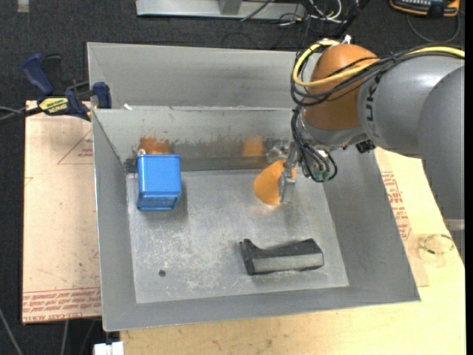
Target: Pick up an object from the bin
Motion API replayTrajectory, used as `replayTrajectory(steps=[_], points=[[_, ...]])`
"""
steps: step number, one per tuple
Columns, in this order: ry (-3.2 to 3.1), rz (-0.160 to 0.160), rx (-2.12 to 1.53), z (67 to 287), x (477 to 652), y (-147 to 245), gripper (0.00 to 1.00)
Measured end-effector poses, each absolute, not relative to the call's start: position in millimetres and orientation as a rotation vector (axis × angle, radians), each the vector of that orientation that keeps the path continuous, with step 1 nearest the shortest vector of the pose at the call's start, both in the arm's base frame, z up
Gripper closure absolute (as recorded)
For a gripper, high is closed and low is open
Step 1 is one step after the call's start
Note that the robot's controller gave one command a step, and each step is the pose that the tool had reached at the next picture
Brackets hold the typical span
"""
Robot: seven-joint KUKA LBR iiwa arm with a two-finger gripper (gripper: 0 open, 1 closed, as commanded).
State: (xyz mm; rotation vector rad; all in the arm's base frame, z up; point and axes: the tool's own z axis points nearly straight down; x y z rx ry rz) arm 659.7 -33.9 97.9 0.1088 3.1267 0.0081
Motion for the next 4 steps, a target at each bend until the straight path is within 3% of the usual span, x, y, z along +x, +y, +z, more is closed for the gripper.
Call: replayTrajectory(steps=[4], points=[[3.126, 0.008, 0.109, 97.8, 659.8, -33.9, 1.00]])
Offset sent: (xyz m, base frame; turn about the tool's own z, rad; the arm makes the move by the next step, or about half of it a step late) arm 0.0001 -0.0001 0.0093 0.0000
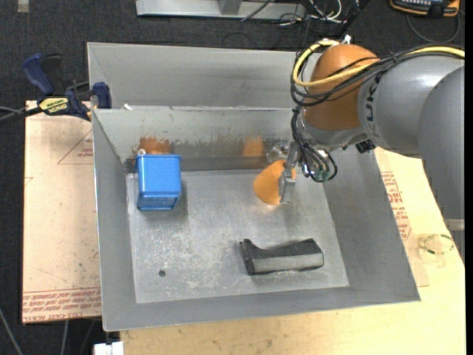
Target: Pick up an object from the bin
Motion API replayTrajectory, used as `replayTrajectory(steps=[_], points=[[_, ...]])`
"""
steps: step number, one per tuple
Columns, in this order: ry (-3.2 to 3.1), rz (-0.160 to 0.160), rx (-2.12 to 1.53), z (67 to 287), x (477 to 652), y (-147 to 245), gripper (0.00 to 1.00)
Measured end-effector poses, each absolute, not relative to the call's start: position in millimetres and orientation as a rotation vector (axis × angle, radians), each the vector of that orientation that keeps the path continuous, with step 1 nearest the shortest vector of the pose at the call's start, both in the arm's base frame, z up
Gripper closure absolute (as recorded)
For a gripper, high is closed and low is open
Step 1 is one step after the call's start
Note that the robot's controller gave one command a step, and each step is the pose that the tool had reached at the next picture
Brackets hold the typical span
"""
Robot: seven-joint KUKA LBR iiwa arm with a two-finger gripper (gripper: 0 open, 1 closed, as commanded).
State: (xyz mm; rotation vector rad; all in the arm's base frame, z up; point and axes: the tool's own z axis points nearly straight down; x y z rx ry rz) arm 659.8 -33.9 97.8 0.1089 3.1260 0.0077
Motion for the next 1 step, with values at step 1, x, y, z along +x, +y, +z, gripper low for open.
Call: replayTrajectory(steps=[1], points=[[3.126, 0.008, 0.109, 97.8, 659.8, -33.9, 1.00]])
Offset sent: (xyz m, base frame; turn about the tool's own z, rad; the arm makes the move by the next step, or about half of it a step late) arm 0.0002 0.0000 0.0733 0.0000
